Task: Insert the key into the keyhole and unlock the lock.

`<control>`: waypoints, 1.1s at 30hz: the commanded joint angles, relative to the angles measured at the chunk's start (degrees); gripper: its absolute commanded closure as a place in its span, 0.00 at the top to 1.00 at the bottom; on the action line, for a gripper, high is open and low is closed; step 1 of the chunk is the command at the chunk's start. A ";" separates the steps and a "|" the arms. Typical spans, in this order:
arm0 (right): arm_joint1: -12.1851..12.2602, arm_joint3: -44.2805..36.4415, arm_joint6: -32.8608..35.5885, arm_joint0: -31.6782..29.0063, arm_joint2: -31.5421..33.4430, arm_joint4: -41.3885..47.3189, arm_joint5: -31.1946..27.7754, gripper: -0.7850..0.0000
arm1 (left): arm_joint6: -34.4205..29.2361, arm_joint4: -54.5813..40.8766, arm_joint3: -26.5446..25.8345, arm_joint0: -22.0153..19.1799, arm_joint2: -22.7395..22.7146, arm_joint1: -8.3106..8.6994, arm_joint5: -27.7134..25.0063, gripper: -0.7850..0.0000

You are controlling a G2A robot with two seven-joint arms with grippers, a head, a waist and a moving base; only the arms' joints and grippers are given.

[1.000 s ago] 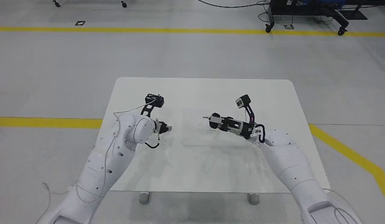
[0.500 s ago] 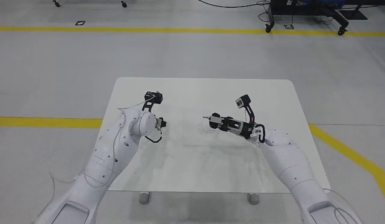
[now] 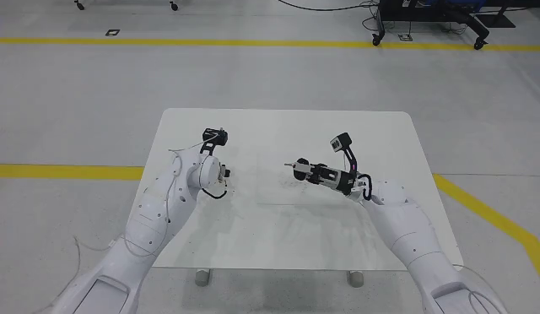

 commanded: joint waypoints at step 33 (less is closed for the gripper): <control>0.00 0.00 0.00 0.00 0.00 0.00 0.00 0.00 | 22.75 -53.15 -4.22 12.23 -16.60 -0.42 -29.77 0.00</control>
